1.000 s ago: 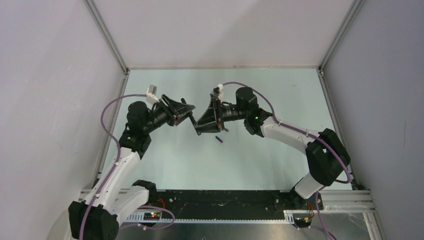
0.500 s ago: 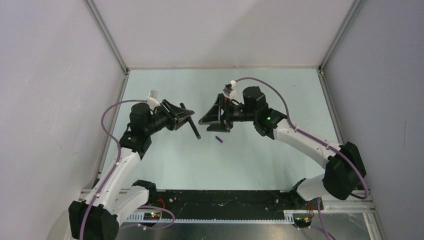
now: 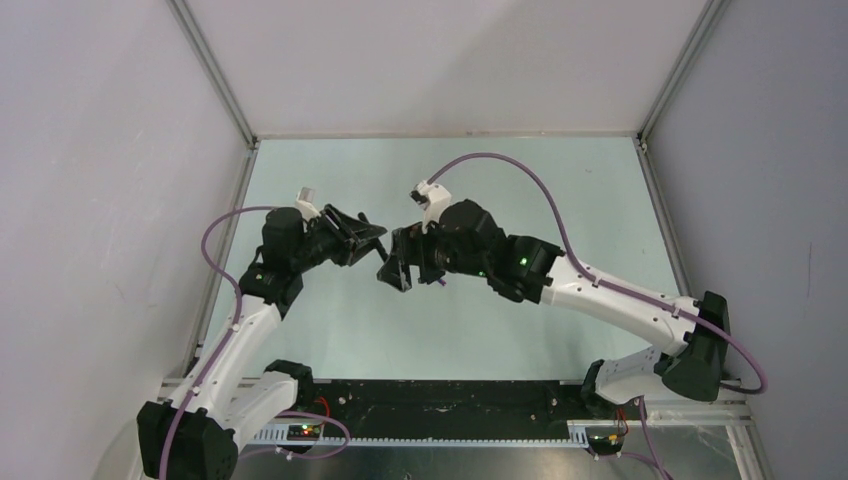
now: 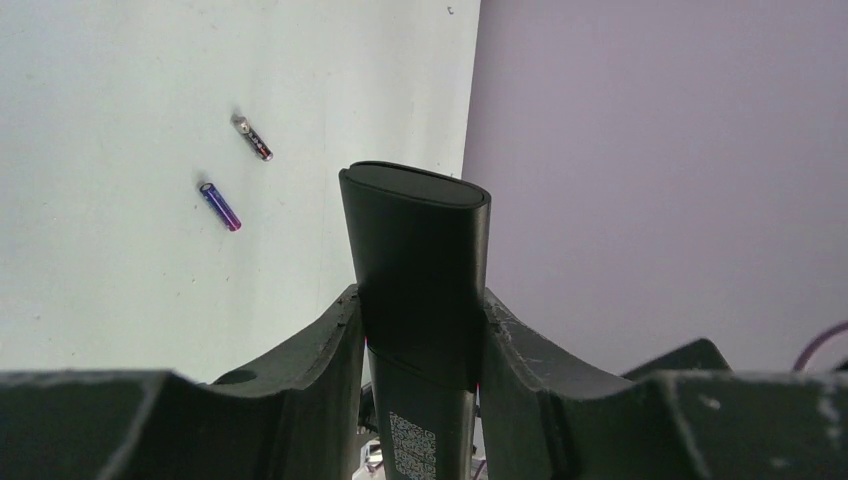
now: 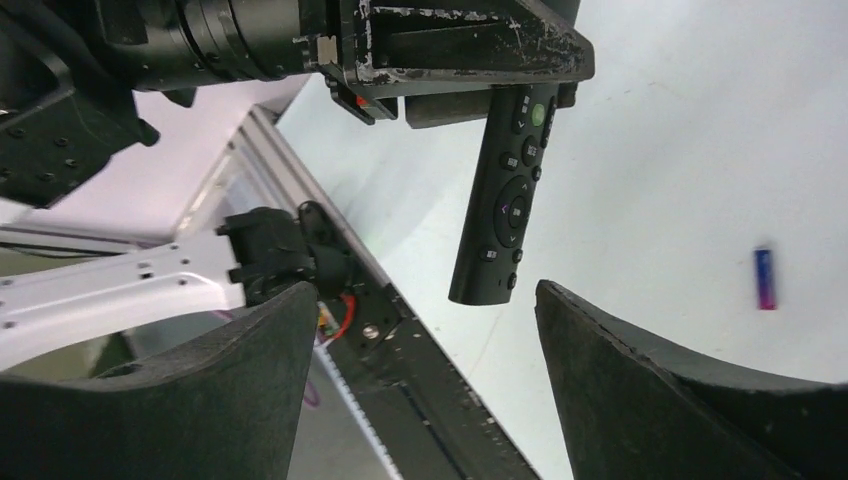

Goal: Load the batteries into the remote control

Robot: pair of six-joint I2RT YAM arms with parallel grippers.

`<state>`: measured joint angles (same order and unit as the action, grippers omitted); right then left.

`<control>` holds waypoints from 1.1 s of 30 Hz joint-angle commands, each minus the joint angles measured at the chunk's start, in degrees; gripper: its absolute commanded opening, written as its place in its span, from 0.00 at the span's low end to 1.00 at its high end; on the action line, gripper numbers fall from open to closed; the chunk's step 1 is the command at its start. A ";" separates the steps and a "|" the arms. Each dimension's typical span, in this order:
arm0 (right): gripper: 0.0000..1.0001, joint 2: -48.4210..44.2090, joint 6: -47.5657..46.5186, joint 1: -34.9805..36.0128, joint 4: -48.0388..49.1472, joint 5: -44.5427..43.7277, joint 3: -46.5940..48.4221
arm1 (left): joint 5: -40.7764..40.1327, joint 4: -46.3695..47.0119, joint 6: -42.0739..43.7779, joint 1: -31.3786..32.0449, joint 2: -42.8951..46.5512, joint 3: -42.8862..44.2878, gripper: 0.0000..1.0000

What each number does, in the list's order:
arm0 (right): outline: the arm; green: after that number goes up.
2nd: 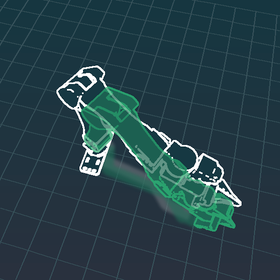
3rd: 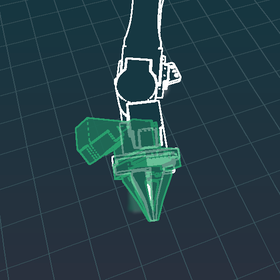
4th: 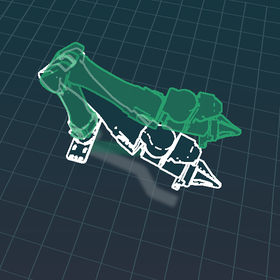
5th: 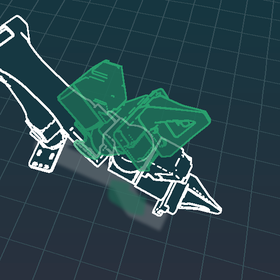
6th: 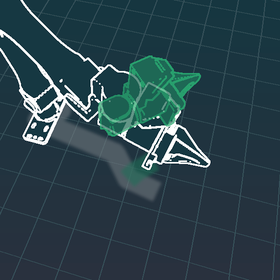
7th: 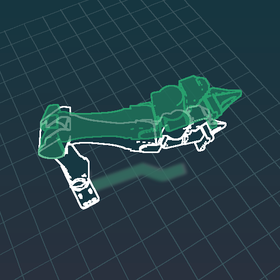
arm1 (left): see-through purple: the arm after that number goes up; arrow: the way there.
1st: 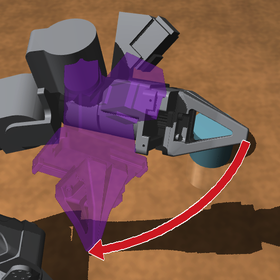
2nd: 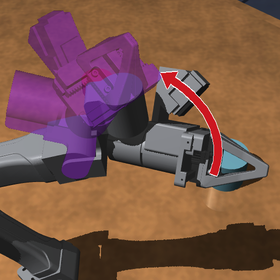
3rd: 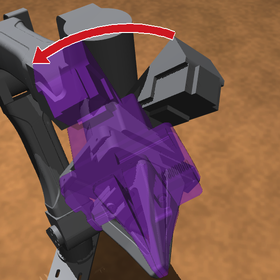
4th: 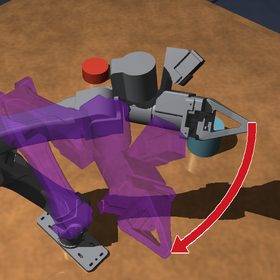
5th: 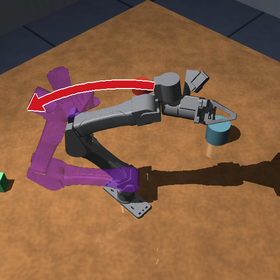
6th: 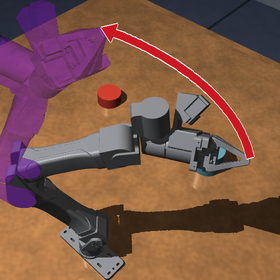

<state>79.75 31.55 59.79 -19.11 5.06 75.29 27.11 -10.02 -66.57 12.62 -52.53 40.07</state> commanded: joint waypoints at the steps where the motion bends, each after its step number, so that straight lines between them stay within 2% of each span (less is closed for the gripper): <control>1: 0.82 0.77 -10.14 3.87 -2.16 -17.35 3.57 | -0.83 -0.15 -0.12 -0.20 0.48 0.59 0.26; 7: 0.74 6.77 -14.68 8.21 -5.24 -28.00 7.92 | -1.10 -0.70 -0.07 -0.21 0.36 0.79 0.26; 15: 0.52 12.00 -15.89 10.51 -6.72 -30.57 10.82 | -1.44 -1.07 0.06 -0.22 0.28 0.57 0.26; 19: 0.36 12.89 -15.33 10.92 -6.91 -31.57 10.94 | -1.42 -1.29 0.04 -0.21 0.41 0.60 0.27; 23: 0.10 12.79 -14.92 11.20 -6.63 -32.65 10.93 | -0.66 -1.27 0.82 -0.18 0.49 0.73 0.30; 24: 0.08 12.75 -15.11 11.22 -6.72 -32.85 11.20 | -0.11 -1.25 1.31 -0.21 0.63 1.06 0.31; 26: 0.02 12.61 -15.19 11.25 -7.31 -32.81 11.91 | 0.62 -1.22 3.89 -0.19 1.23 1.85 0.38; 27: 0.00 12.34 -15.33 11.24 -7.50 -32.41 12.13 | 0.90 -1.20 4.77 -0.22 1.89 2.07 0.45; 28: 0.00 12.13 -15.39 11.18 -8.08 -32.09 12.66 | 1.42 -1.22 6.53 -0.23 2.78 2.39 0.49; 31: 0.00 10.32 -15.17 10.26 -9.64 -27.67 13.32 | 2.11 -1.32 10.90 -0.24 5.03 2.59 0.74; 33: 0.00 8.35 -14.18 7.99 -9.80 -22.55 12.27 | 3.82 -1.32 15.88 -0.24 6.54 3.04 0.83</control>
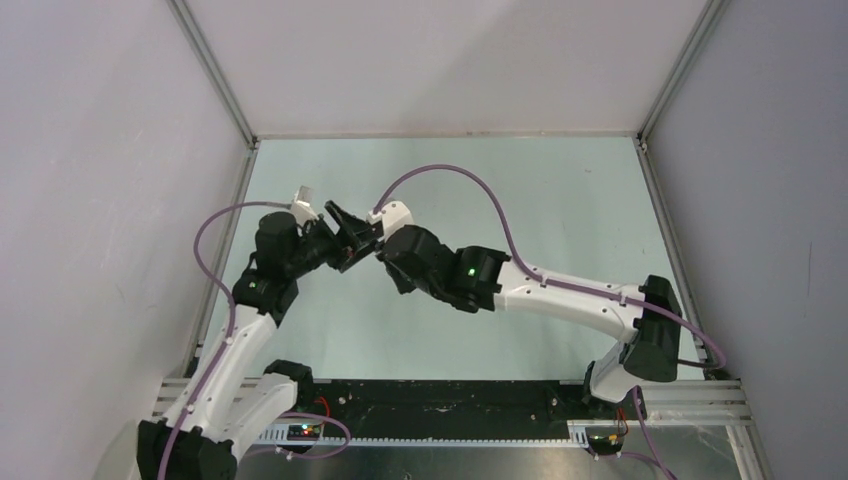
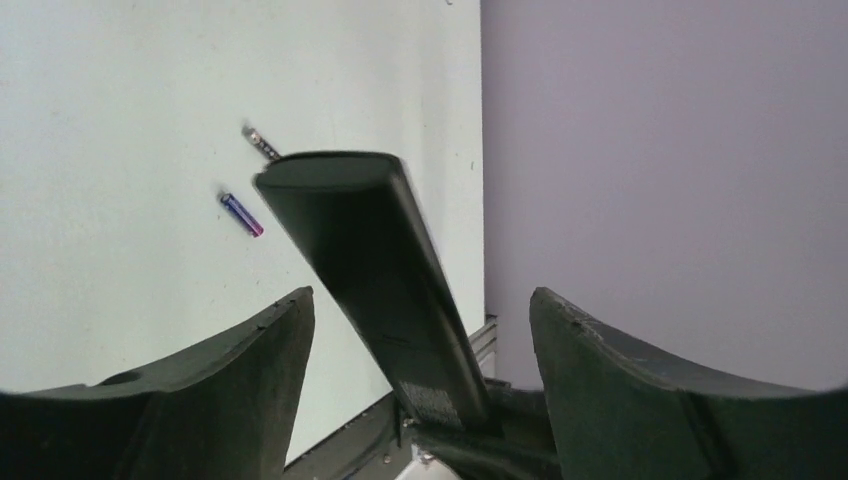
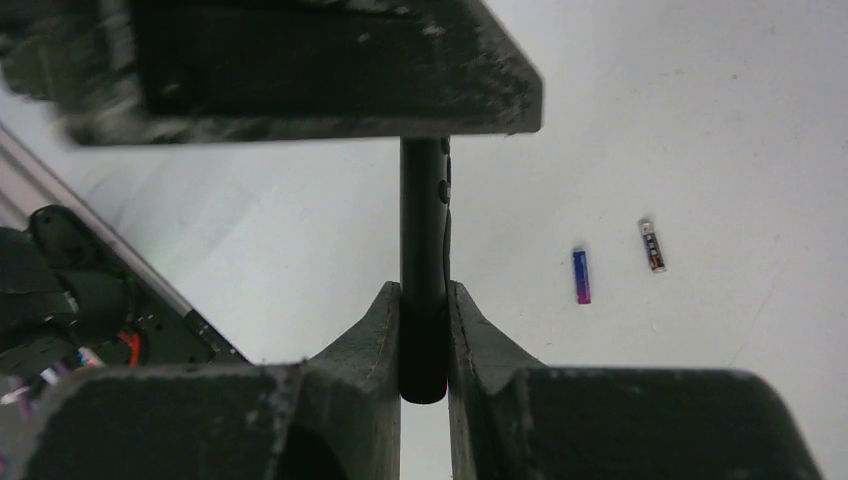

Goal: Load the batteries into the remote control

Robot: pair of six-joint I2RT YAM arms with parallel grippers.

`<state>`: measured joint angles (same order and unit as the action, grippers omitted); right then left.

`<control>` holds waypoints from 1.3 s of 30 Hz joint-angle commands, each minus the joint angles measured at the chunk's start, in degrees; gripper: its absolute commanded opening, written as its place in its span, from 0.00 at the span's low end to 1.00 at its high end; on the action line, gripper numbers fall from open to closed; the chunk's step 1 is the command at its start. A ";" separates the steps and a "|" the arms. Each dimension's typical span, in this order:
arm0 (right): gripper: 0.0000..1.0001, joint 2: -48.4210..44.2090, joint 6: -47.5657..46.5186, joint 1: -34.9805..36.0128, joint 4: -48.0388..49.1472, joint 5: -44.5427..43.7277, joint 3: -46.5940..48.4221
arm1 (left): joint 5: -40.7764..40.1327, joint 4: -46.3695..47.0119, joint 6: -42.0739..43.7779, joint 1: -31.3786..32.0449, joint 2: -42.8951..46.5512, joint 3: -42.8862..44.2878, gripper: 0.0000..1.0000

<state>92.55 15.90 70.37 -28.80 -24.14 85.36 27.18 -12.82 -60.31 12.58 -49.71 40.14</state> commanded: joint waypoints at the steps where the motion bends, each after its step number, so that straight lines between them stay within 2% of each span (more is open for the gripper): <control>1: 0.00 -6.00 1.75 -3.39 0.10 8.67 1.66 | 4.59 1.26 13.39 -0.54 4.36 3.38 0.86; 6: 0.00 -10.33 3.65 -11.38 0.75 27.93 -2.26 | 13.58 -2.10 25.13 -3.24 4.47 6.96 0.90; 11: 0.00 -12.68 2.35 -16.29 -2.22 41.24 -2.86 | 16.68 -7.81 37.40 -4.30 4.38 10.94 0.91; 16: 0.00 -13.28 -1.51 -18.63 -7.92 48.30 -3.00 | 20.44 -10.63 46.33 -4.32 6.23 15.14 0.94; 19: 0.00 -12.78 -4.89 -19.41 -11.51 53.12 -2.75 | 24.55 -10.72 48.49 -4.31 6.51 17.53 0.97; 23: 0.00 -11.42 -8.09 -20.03 -14.80 56.48 -0.72 | 33.46 -10.62 51.70 -4.13 5.22 20.36 0.97; 25: 0.00 -10.41 -9.75 -20.16 -16.30 58.52 1.05 | 35.33 -10.64 51.98 -3.27 4.06 20.90 0.97; 31: 0.00 -4.03 -15.41 -19.40 -24.47 62.18 9.58 | 34.55 -10.57 52.93 6.93 0.00 18.93 0.89; 39: 0.00 -2.81 -18.47 -18.79 -27.47 63.94 11.64 | 36.44 -10.59 53.39 8.25 -1.63 15.23 0.66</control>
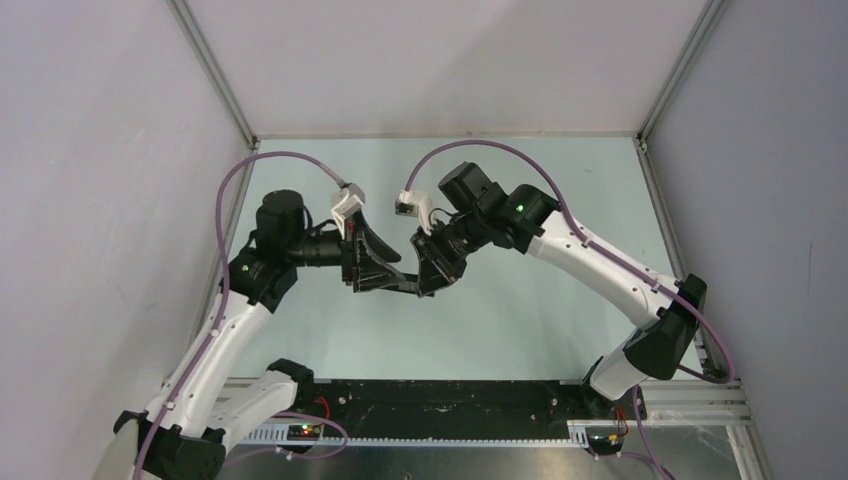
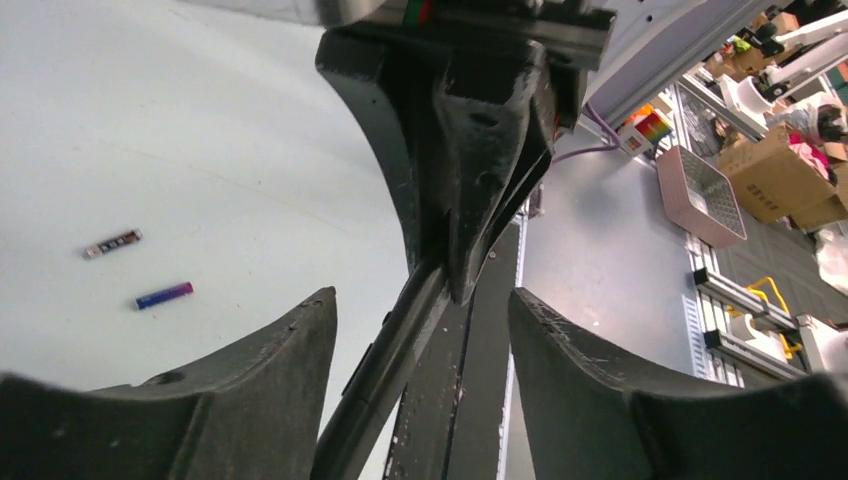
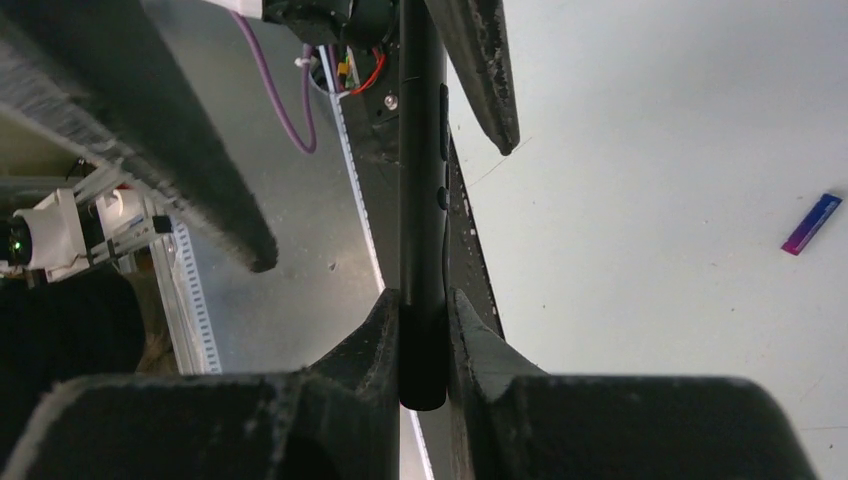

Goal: Load the batteries into the remote control

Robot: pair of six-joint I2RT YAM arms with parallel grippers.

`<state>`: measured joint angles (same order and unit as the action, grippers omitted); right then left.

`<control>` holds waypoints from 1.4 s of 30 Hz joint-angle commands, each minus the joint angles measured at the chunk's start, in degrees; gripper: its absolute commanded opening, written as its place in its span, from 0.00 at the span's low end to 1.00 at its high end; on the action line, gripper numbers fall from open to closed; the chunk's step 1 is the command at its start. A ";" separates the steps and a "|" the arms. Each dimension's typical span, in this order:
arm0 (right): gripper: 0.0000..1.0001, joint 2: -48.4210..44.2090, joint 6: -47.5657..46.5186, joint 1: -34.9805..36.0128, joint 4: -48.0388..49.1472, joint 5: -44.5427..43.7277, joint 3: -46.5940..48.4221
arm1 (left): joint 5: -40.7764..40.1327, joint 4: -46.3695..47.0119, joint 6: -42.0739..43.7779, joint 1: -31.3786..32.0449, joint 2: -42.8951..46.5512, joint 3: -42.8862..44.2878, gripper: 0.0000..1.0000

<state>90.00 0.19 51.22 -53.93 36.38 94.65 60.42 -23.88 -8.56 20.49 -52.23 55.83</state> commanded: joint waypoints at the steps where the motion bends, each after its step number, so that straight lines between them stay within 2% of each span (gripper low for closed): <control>1: 0.00 -0.37 -2.83 0.32 -2.46 3.65 2.31 | 3.60 0.45 1.86 0.34 0.96 -1.03 0.63; 5: 0.00 -0.52 -4.20 0.36 -3.33 5.48 2.59 | 7.10 0.52 2.06 0.36 0.67 -2.91 0.58; 9: 0.00 -0.43 -5.42 0.41 -4.74 6.86 3.75 | 10.32 0.57 2.67 0.98 0.40 -4.75 0.70; 12: 0.00 -0.31 -6.08 0.45 -5.49 7.28 4.56 | 9.89 0.44 3.13 1.90 0.00 -5.16 0.73; 14: 0.00 -0.27 -6.64 0.42 -6.13 7.48 5.01 | 9.87 0.15 3.33 2.28 -0.37 -5.40 0.70; 16: 0.00 -0.33 -7.21 0.40 -6.86 7.85 5.42 | 9.64 -0.05 3.37 2.53 -0.78 -5.51 0.62; 19: 0.00 -0.26 -7.97 0.41 -7.74 8.46 5.85 | 9.19 -0.20 3.40 3.00 -1.10 -5.44 0.40; 21: 0.00 -0.15 -8.25 0.39 -8.07 8.82 6.10 | 9.13 -0.54 3.56 3.06 -1.04 -5.23 0.31; 27: 0.00 1.07 -9.36 0.49 -9.90 9.91 8.28 | 8.73 -1.01 4.54 3.74 -0.28 -4.65 0.21; 29: 0.00 1.58 -9.48 0.53 -10.17 9.93 9.12 | 8.67 -1.16 4.59 4.23 -0.59 -4.74 0.15; 32: 0.00 1.95 -8.42 0.34 -9.68 9.15 9.54 | 8.38 -1.32 4.67 4.79 -0.92 -4.52 0.01; 34: 0.00 1.85 -7.41 -0.06 -8.62 8.88 9.22 | 7.85 -1.44 4.69 4.84 -0.58 -4.18 0.00; 35: 0.03 1.56 -7.09 -0.24 -8.37 8.80 9.01 | 7.64 -1.46 4.82 4.83 -0.13 -3.85 0.00; 36: 0.17 1.08 -6.31 -0.64 -7.46 8.31 8.43 | 6.84 -1.49 4.85 4.82 0.36 -3.65 0.00; 37: 0.40 0.67 -5.97 -1.13 -6.91 7.98 8.09 | 6.07 -1.49 4.86 4.82 0.72 -3.17 0.00; 38: 0.51 -0.44 -5.32 -1.39 -5.82 7.21 6.99 | 5.56 -1.55 4.89 4.82 1.40 -2.96 0.00; 39: 0.70 -1.06 -4.81 -1.96 -5.08 6.73 6.36 | 4.06 -1.59 4.83 4.82 1.68 -2.45 0.00; 41: 0.87 -3.37 -4.30 -2.60 -2.58 5.76 4.17 | 1.14 -1.56 4.49 4.84 2.40 -1.73 0.00; 42: 0.91 -5.23 -4.18 -2.79 -0.76 5.21 2.54 | 0.07 -1.54 4.02 4.79 2.77 -1.54 0.00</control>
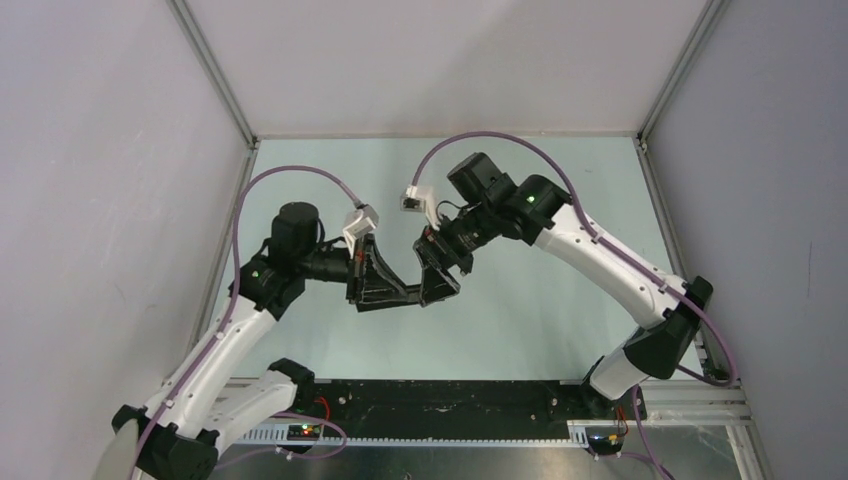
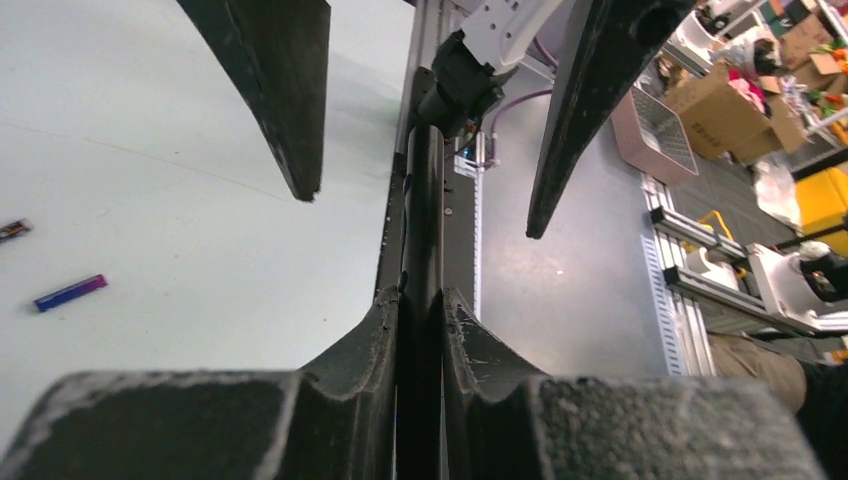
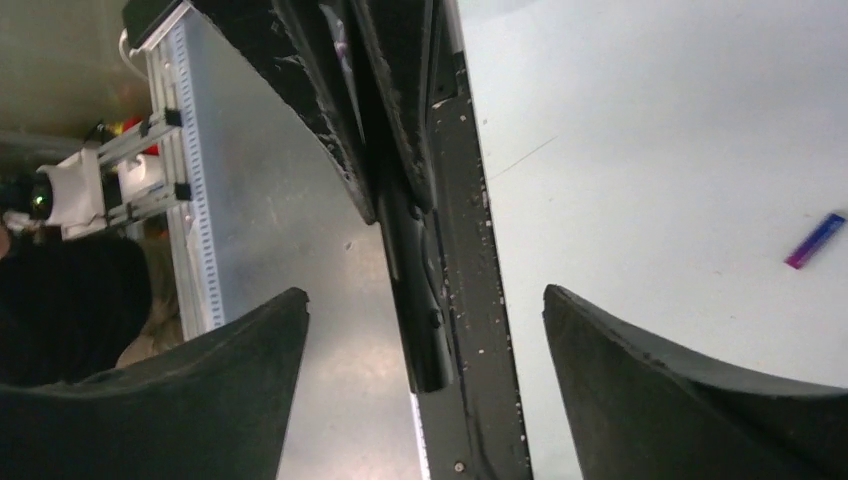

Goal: Load the batteries into the remote control

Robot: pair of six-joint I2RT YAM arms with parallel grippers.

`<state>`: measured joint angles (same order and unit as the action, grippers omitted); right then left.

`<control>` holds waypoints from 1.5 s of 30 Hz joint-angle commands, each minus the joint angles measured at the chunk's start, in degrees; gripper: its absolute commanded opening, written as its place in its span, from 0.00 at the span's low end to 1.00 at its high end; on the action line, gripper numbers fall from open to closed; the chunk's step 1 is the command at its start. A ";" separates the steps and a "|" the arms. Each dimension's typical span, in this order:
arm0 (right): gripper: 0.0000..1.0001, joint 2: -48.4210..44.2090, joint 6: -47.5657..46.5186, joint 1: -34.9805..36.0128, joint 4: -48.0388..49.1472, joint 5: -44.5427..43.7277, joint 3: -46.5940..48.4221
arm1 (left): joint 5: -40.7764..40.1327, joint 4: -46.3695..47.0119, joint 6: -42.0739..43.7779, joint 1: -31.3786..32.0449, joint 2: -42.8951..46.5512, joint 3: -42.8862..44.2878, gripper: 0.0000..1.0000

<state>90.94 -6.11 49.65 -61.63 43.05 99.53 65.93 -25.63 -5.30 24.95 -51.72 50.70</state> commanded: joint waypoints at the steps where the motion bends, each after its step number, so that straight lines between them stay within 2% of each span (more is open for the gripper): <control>1: 0.95 -7.11 2.67 -1.64 9.17 -2.74 -4.10 | -7.81 0.13 0.44 0.29 2.39 4.10 0.00; 6: 0.99 -16.46 10.82 -4.28 22.94 -9.71 -13.43 | -20.47 0.07 -5.37 0.19 1.54 7.46 0.00; 8: 0.99 -20.28 17.84 -5.14 31.47 -16.31 -18.50 | -25.11 0.16 -9.18 0.25 0.63 9.56 0.00; 9: 0.99 -22.73 23.32 -4.98 37.04 -22.28 -22.31 | -26.93 0.20 -10.60 0.22 0.38 10.32 0.00; 10: 0.98 -23.74 25.97 -4.34 39.53 -25.15 -23.87 | -30.61 0.39 -13.92 0.24 -0.09 11.76 0.00; 12: 0.96 -26.16 33.24 -1.57 45.70 -36.23 -28.40 | -37.13 0.94 -19.70 0.23 -0.32 13.48 0.00; 14: 0.96 -27.32 36.57 3.00 51.04 -41.79 -31.46 | -43.07 1.12 -25.59 0.26 -0.10 14.64 0.00; 16: 0.96 -26.81 37.06 7.12 55.41 -42.89 -32.53 | -47.64 1.24 -31.76 0.20 0.77 15.25 0.00; 19: 0.96 -24.52 40.84 9.55 61.43 -42.42 -32.70 | -52.61 1.19 -40.67 0.24 3.99 15.21 0.00; 23: 0.94 -21.71 47.89 10.86 69.48 -39.27 -32.89 | -54.55 1.36 -46.35 0.12 6.94 15.01 0.00; 31: 0.91 -15.55 63.87 10.95 85.64 -31.17 -34.41 | -51.24 4.02 -54.81 0.03 8.22 14.13 0.00; 34: 0.82 -13.47 66.16 10.75 91.84 -27.53 -34.25 | -47.34 4.56 -56.39 -0.50 7.20 14.74 0.00; 38: 0.66 -12.19 67.55 10.25 92.48 -23.77 -33.11 | -43.28 5.10 -56.72 -1.28 5.48 15.63 0.00; 45: 0.37 -10.23 71.47 9.78 95.44 -21.26 -33.06 | -42.79 5.64 -56.91 -1.46 4.90 15.31 0.00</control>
<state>80.03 61.78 59.46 26.17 18.39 65.06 21.04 -21.78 -61.34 23.81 -47.16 63.86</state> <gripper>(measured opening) 0.436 0.208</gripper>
